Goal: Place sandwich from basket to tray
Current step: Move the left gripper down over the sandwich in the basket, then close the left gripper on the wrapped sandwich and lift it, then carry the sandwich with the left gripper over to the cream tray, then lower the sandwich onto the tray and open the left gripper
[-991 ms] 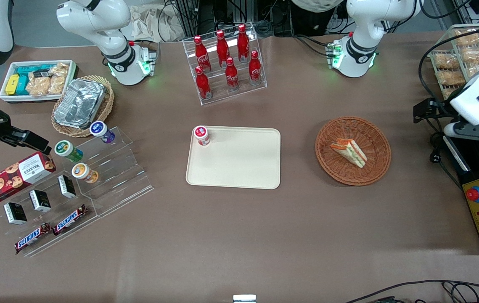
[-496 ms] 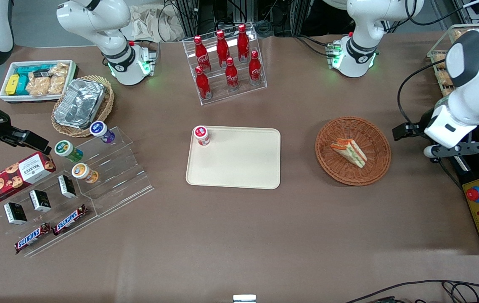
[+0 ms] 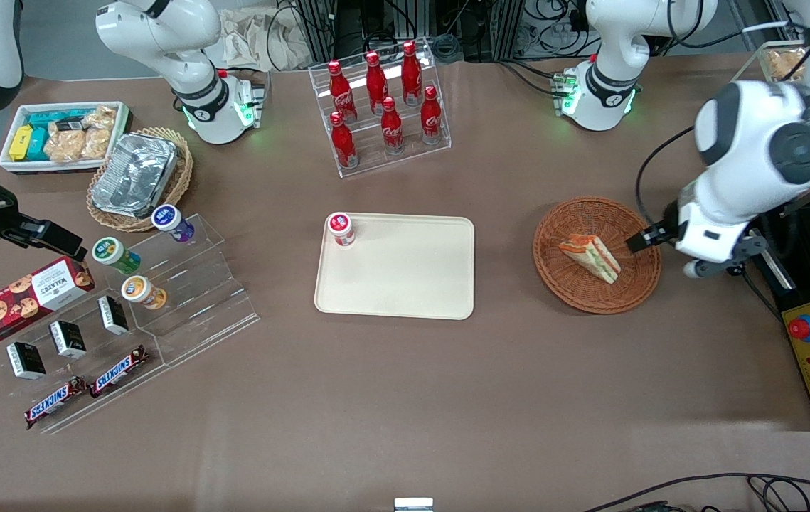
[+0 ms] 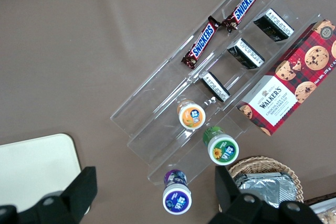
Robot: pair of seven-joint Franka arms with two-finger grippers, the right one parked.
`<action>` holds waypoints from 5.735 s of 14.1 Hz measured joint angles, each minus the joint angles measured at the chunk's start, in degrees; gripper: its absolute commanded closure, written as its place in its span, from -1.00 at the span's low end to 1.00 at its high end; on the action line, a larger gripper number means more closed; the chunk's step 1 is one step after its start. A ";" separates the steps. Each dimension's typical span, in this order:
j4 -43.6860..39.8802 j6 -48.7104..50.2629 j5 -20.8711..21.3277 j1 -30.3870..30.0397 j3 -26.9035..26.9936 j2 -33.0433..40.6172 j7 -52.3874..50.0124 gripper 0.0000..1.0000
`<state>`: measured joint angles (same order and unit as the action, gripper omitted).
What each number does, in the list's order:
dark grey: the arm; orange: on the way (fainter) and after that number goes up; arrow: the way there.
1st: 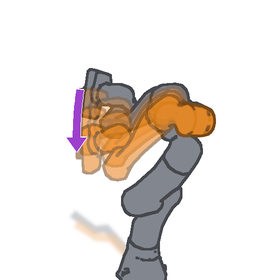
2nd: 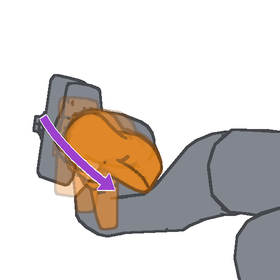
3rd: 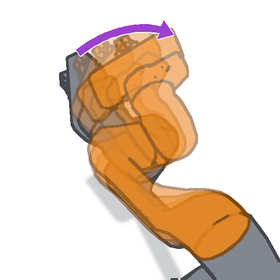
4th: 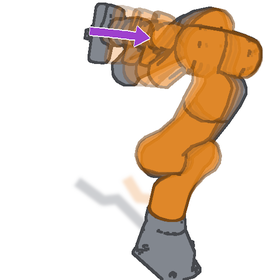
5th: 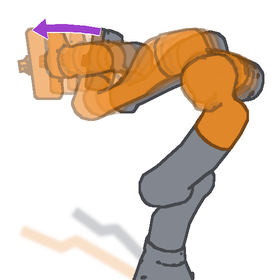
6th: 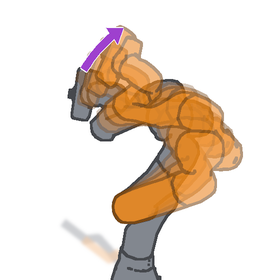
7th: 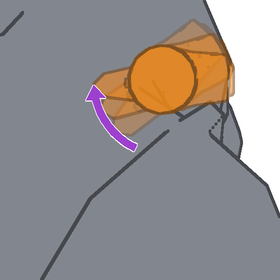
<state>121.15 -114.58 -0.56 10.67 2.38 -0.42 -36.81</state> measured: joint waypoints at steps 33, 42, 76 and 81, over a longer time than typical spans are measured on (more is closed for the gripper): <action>-2.66 2.73 1.70 4.84 0.28 -6.98 -9.05 1.00; -24.37 27.74 -0.82 0.43 0.33 -5.06 14.18 1.00; -16.76 -15.71 6.17 23.48 -11.84 -29.71 4.51 -0.99; -18.25 -11.98 6.31 23.27 -8.70 -27.30 4.38 -0.98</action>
<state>102.90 -126.56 5.74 33.94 -6.32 -27.72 -32.43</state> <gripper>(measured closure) 0.339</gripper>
